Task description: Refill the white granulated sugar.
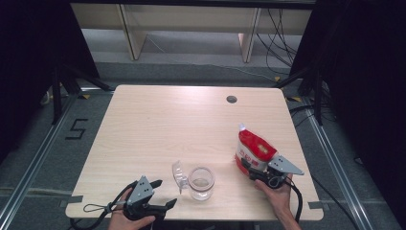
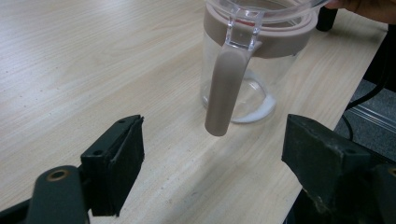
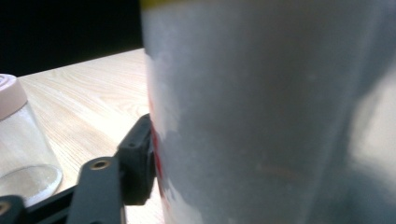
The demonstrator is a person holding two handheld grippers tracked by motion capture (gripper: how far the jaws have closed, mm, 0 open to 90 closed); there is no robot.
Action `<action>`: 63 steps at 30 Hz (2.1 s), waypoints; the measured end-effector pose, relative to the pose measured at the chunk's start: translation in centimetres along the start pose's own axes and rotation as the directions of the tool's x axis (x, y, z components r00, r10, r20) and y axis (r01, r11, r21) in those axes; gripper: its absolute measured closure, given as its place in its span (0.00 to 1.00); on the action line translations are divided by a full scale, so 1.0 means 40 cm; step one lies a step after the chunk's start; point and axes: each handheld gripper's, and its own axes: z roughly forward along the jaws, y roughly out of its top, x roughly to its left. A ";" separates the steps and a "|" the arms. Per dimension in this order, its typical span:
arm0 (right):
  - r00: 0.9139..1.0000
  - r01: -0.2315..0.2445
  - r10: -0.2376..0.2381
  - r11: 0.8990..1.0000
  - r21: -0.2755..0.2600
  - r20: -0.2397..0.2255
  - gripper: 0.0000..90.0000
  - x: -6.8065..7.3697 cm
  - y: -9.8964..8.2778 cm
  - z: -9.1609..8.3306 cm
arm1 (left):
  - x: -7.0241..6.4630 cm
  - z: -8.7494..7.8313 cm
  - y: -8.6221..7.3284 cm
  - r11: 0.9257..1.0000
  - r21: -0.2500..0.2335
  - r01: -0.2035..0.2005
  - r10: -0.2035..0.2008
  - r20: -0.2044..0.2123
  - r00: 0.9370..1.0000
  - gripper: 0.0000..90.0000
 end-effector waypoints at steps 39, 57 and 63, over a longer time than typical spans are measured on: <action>0.998 -0.062 0.062 0.998 -0.017 -0.016 0.53 0.005 0.010 -0.005 | -0.001 0.002 -0.003 1.000 0.002 0.017 -0.017 0.006 1.000 0.24; 0.997 0.031 -0.035 0.998 -0.050 -0.069 0.54 0.037 0.047 -0.044 | 0.002 -0.004 -0.001 1.000 -0.002 0.009 -0.009 0.004 1.000 0.24; 0.990 0.125 -0.129 0.990 -0.070 -0.060 0.54 0.055 0.070 -0.068 | 0.001 -0.006 -0.001 1.000 -0.006 0.018 -0.018 0.005 1.000 0.24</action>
